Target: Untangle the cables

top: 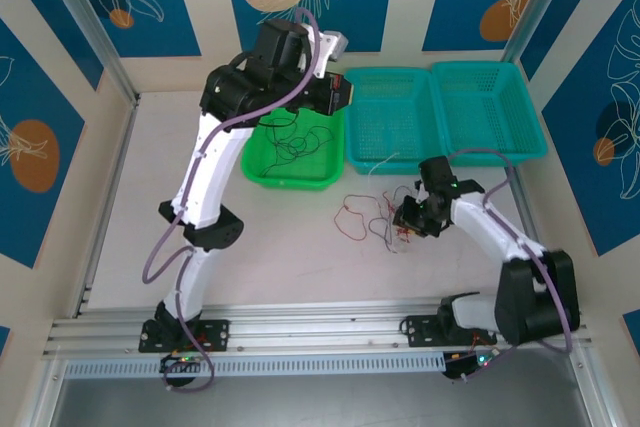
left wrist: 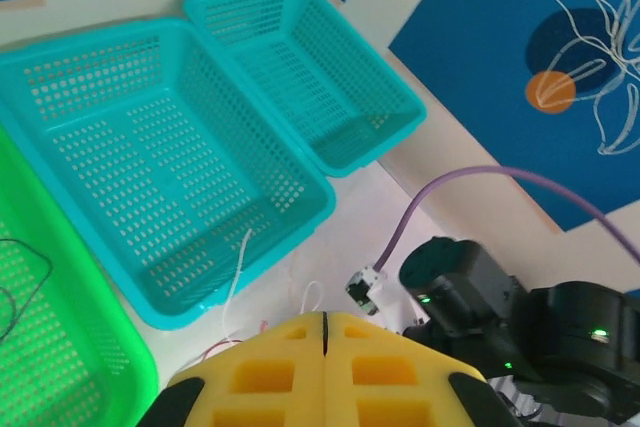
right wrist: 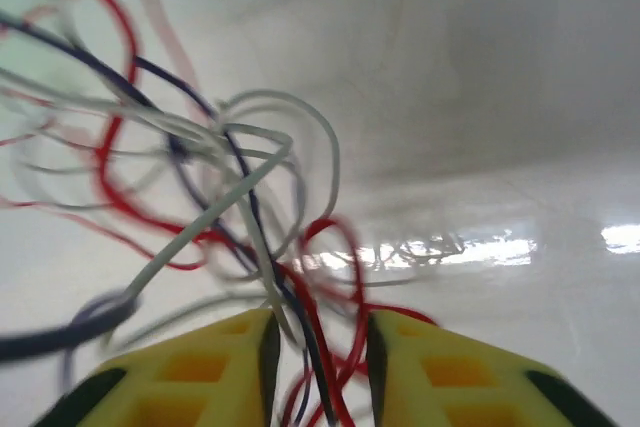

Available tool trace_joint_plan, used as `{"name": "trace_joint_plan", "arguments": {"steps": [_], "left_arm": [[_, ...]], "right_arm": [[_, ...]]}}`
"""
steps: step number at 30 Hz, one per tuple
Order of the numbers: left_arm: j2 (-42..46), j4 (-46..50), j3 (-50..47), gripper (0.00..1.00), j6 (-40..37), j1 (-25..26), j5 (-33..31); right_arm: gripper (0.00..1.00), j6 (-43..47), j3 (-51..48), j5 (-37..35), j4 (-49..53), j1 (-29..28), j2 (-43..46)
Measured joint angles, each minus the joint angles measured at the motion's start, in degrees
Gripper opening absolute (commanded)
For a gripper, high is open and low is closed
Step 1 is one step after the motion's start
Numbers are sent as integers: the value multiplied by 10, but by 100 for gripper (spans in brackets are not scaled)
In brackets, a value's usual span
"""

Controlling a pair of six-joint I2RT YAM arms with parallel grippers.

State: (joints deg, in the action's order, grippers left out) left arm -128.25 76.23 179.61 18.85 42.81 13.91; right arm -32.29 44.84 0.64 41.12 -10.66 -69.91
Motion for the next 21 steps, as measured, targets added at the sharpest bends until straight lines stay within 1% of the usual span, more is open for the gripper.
{"name": "trace_joint_plan", "arguments": {"steps": [1,2,4,6,8,12,17,19,21], "left_arm": [[-4,1,0,0,-6,6,2],[-11,2,0,0,-13,13,6],[-26,7,0,0,-24,23,12],[-44,16,-1,0,-33,31,19],[-63,27,-2,4,-40,38,27],[-100,63,-3,10,-66,62,26],[-147,128,-5,12,-92,120,-15],[-159,143,-8,17,-100,136,-35],[-161,155,-11,26,-109,147,-52]], "right_arm": [[57,6,0,1,0,0,33],[62,10,0,2,0,0,61],[62,15,1,0,1,0,108],[61,17,2,-2,1,1,136],[60,16,2,-7,2,4,148],[59,4,7,-4,1,16,141],[57,-34,19,3,14,35,98],[58,-39,20,8,16,39,83],[58,-35,20,9,10,39,72]]}}
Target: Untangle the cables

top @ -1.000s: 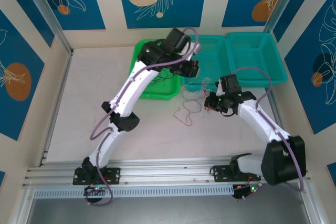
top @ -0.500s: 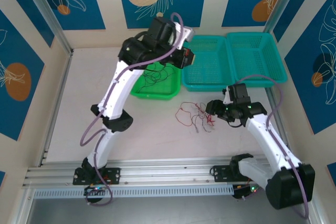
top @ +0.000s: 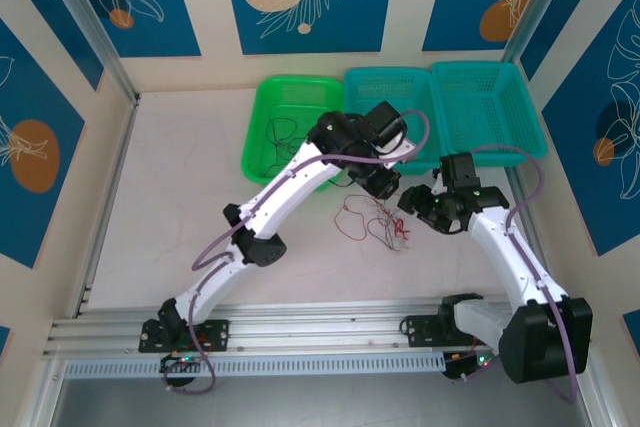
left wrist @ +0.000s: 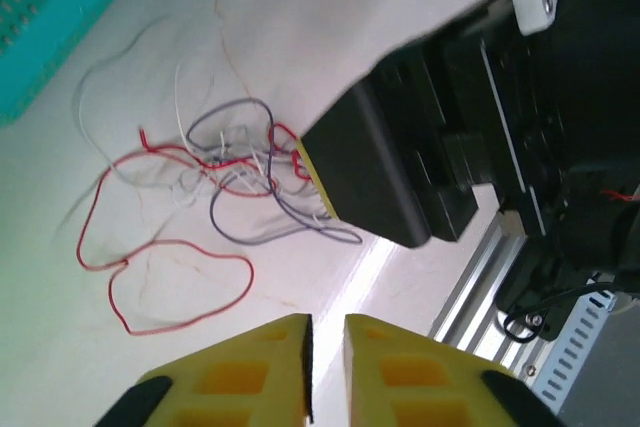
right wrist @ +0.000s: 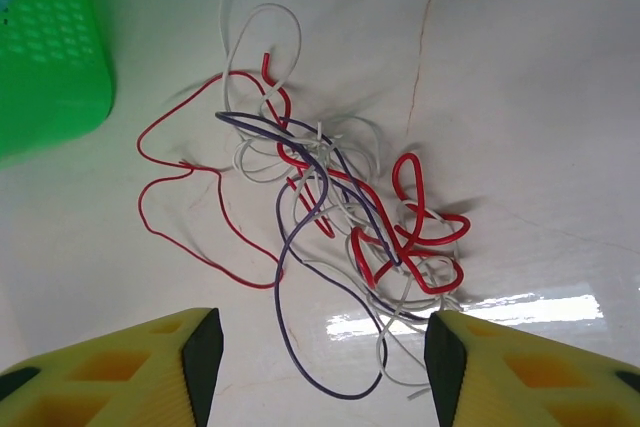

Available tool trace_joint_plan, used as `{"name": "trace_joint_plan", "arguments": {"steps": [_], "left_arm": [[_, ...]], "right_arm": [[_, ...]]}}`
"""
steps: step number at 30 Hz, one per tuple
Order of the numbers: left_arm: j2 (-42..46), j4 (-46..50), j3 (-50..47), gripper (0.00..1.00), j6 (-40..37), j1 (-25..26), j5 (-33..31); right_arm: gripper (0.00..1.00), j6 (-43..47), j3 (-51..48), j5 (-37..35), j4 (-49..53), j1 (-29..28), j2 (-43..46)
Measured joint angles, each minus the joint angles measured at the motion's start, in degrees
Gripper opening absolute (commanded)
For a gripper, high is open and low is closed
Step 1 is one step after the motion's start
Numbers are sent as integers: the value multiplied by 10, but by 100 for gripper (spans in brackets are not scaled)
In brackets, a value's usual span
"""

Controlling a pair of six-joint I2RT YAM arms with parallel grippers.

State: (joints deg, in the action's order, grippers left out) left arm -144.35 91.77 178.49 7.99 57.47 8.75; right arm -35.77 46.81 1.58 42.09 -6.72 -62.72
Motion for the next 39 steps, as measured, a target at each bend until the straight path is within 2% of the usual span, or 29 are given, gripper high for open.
{"name": "trace_joint_plan", "arguments": {"steps": [7,9,14,16,21,29,35,39], "left_arm": [[25,7,0,60,-33,-11,-27],[41,7,0,65,-40,-14,-31],[86,7,0,71,-47,-15,-35],[102,7,1,74,-52,-15,-40],[132,7,1,81,-57,-18,-52],[189,6,1,87,-54,-46,-44],[236,-27,1,90,-51,-83,40],[268,-6,1,90,-69,-115,30]], "right_arm": [[53,65,-15,8,-123,0,-61],[49,78,-16,10,-150,-1,-91],[9,104,-15,25,-186,-3,-144],[0,112,-12,27,-180,-8,-147],[0,125,18,48,-131,-31,-106],[0,125,128,206,-73,-46,30],[0,126,174,316,-49,-51,27],[0,134,194,346,-31,-57,-3]]}}
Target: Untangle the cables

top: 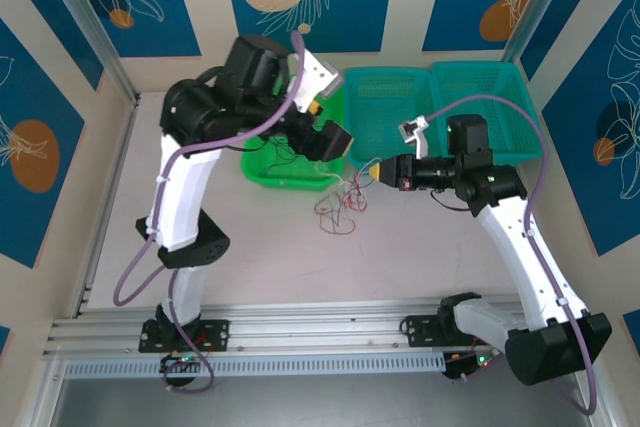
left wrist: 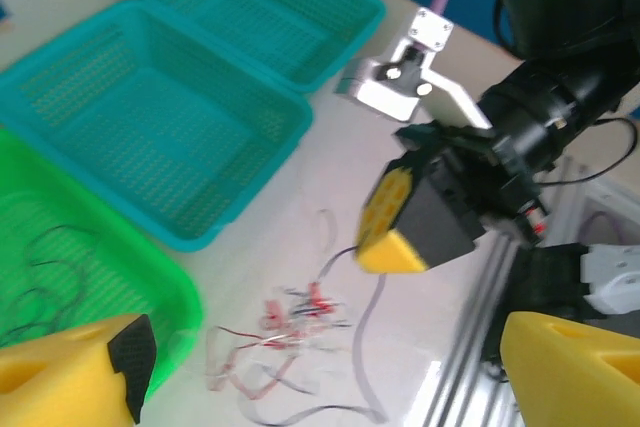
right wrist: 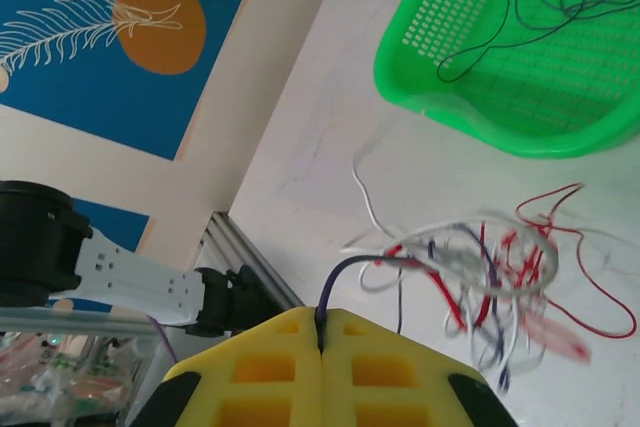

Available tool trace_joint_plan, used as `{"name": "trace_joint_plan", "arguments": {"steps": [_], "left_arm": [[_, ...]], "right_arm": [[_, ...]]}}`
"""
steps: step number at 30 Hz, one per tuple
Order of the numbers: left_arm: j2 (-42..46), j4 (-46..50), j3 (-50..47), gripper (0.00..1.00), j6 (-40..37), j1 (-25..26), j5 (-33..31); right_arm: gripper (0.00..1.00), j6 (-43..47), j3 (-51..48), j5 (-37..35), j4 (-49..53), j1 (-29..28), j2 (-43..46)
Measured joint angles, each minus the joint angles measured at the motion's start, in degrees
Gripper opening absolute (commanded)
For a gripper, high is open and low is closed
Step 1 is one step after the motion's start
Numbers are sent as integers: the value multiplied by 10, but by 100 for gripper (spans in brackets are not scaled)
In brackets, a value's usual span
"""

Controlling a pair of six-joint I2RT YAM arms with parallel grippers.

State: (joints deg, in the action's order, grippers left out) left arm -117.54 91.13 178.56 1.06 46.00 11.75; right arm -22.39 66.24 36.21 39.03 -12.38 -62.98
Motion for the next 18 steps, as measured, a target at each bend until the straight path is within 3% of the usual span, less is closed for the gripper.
{"name": "trace_joint_plan", "arguments": {"steps": [5,9,11,16,18], "left_arm": [[42,12,-7,91,-25,-46,-64],[112,12,-84,92,-37,-60,-104],[172,10,-186,92,-44,-60,-119],[425,-40,-638,95,-34,-62,-153],[521,-90,-764,94,-14,-63,-145]], "right_arm": [[0,9,16,12,16,-11,-37],[0,20,24,16,29,-25,-53],[0,25,30,17,36,-29,-59],[0,42,54,28,46,-36,-84],[0,50,67,35,48,-38,-98]]}}
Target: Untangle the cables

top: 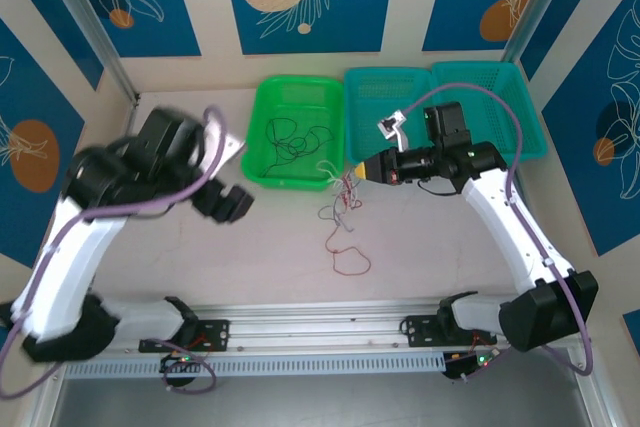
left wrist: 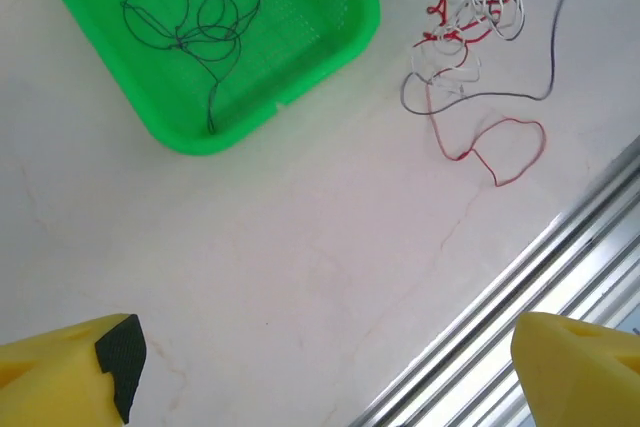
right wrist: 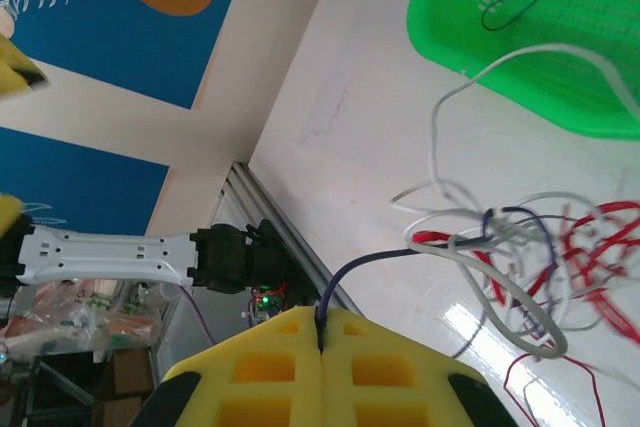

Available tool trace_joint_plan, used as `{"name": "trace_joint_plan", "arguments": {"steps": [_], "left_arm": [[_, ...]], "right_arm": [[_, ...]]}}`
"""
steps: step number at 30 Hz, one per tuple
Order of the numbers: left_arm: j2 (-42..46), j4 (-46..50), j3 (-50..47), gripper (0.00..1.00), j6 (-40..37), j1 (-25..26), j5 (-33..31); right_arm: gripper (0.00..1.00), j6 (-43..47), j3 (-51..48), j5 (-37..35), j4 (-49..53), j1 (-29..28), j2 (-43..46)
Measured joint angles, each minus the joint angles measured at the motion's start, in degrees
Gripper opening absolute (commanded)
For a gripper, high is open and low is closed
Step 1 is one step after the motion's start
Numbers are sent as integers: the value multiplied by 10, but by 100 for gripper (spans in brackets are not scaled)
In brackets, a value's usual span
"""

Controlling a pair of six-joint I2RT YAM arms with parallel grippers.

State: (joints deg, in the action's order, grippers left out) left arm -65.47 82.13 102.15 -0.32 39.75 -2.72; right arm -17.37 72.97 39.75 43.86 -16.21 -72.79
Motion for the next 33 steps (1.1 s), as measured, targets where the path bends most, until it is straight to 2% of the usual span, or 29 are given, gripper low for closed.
{"name": "trace_joint_plan", "arguments": {"steps": [3,6,10,13,20,26,30,32,33], "left_arm": [[125,-112,-151,94,32,0,35],[176,-262,-272,94,61,0,84],[140,-490,-415,93,82,0,143],[83,-617,-478,93,84,0,183],[29,-796,-517,93,74,0,263],[-15,-871,-519,90,73,3,349],[-50,-915,-536,76,73,13,368],[-66,-934,-546,64,75,17,366],[-73,-940,-548,56,75,18,361]], "right_arm": [[0,15,15,12,5,-11,-19],[0,38,33,22,21,-33,-37],[0,68,56,40,41,-63,-47],[0,82,66,49,50,-79,-46],[0,92,69,53,55,-105,-46],[0,85,73,55,40,-122,-46],[0,77,76,55,29,-133,-46],[0,70,76,55,19,-136,-46],[0,66,76,55,13,-137,-46]]}}
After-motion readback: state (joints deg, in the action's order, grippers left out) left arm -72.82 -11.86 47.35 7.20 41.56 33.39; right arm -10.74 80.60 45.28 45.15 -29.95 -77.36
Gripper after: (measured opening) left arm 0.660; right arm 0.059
